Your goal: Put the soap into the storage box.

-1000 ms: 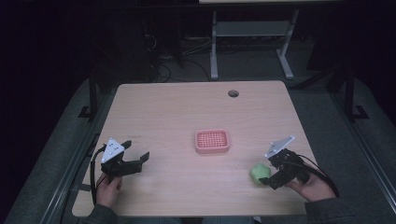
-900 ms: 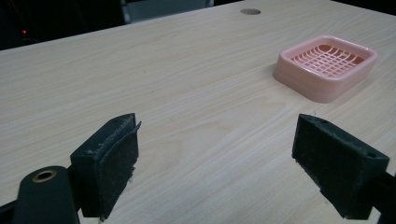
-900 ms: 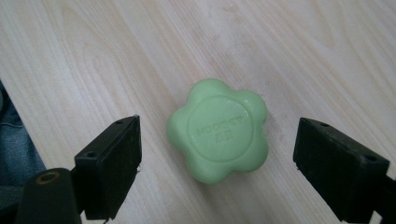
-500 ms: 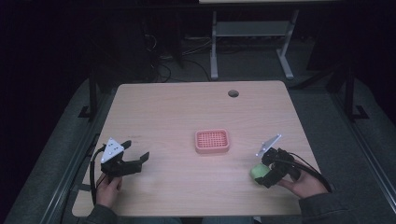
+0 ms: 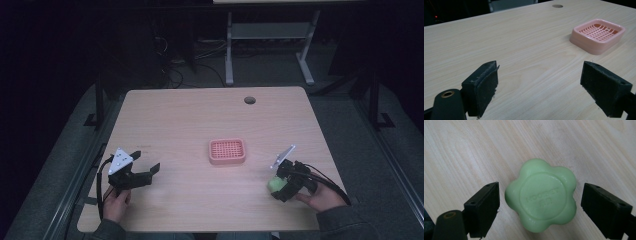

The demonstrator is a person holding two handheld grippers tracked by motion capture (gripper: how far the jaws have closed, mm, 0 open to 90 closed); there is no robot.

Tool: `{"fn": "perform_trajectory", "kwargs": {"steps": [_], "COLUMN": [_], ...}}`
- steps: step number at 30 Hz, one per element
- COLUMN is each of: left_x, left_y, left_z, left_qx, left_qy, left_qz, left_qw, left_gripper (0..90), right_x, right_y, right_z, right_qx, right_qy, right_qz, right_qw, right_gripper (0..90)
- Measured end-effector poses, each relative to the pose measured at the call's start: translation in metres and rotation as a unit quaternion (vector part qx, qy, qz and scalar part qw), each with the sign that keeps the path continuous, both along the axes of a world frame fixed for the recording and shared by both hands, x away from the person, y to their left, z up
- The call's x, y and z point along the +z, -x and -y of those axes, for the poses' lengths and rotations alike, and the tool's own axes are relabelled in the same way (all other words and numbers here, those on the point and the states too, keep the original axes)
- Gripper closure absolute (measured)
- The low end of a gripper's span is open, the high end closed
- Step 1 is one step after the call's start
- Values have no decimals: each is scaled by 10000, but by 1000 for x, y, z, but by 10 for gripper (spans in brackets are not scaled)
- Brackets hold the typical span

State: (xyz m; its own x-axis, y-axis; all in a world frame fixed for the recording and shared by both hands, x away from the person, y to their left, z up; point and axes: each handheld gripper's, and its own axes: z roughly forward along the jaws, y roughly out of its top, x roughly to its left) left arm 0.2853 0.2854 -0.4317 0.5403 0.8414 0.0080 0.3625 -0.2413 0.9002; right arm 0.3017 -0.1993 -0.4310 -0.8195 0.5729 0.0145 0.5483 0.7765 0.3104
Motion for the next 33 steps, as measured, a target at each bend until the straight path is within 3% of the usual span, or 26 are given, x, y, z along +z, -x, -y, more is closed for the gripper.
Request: {"fn": "perform_trajectory", "kwargs": {"steps": [21, 23, 33], "left_x": [0, 0, 0], "left_y": [0, 0, 0], "left_z": [0, 0, 0], "left_qx": [-11, -3, 8], "left_qy": [11, 14, 30], "left_qz": [8, 7, 12], "left_qw": [10000, 10000, 10000], "left_gripper": [143, 143, 143], "right_x": [-14, -15, -14], "right_y": [-4, -4, -4], "right_z": [-10, -10, -10], "right_qx": [4, 19, -12], "right_qy": [299, 354, 386], "right_qz": [-193, -221, -187], "right_qw": [9994, 9991, 9991], "right_gripper": [161, 223, 252]}}
